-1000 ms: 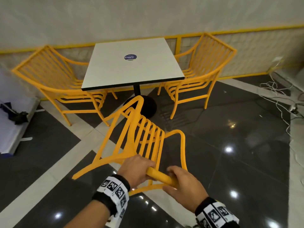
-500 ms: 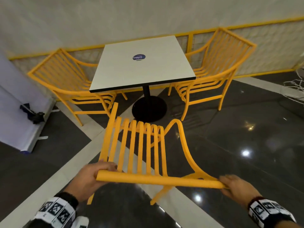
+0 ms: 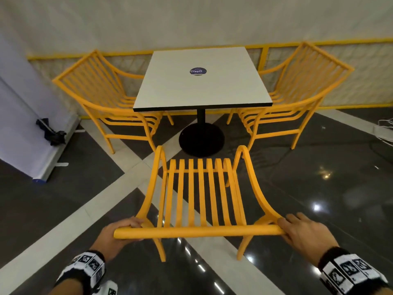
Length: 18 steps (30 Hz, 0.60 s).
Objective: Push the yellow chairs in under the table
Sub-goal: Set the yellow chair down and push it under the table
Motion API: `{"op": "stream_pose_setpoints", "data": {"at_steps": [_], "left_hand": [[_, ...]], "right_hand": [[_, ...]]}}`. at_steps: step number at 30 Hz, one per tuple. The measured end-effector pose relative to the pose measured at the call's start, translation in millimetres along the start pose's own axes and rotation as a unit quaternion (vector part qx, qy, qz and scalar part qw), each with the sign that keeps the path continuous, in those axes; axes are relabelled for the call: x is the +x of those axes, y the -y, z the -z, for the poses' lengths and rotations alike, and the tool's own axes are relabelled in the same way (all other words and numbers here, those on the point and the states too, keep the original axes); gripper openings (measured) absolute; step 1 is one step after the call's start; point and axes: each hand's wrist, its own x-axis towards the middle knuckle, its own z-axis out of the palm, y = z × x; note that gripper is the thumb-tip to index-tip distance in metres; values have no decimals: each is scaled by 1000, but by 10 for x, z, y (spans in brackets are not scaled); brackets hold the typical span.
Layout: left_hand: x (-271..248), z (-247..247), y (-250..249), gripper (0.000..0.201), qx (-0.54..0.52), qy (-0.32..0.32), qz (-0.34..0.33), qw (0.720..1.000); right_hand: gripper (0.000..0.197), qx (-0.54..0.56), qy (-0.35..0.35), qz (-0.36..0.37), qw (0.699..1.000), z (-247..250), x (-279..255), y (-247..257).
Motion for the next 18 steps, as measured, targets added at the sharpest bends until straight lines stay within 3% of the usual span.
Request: {"op": "stream_pose_setpoints", "data": {"at_steps": [3, 7, 18], "left_hand": [[-7, 108, 223, 55, 38, 5, 21, 999], [5, 145, 318, 33, 50, 0, 33, 998], [55, -109, 408, 44, 71, 2, 44, 997]], "right_hand": [[37, -14, -6, -14, 1000, 0, 77, 178], [38, -20, -3, -24, 1000, -60, 131, 383], [43, -25, 33, -115, 993, -372, -31, 408]]}}
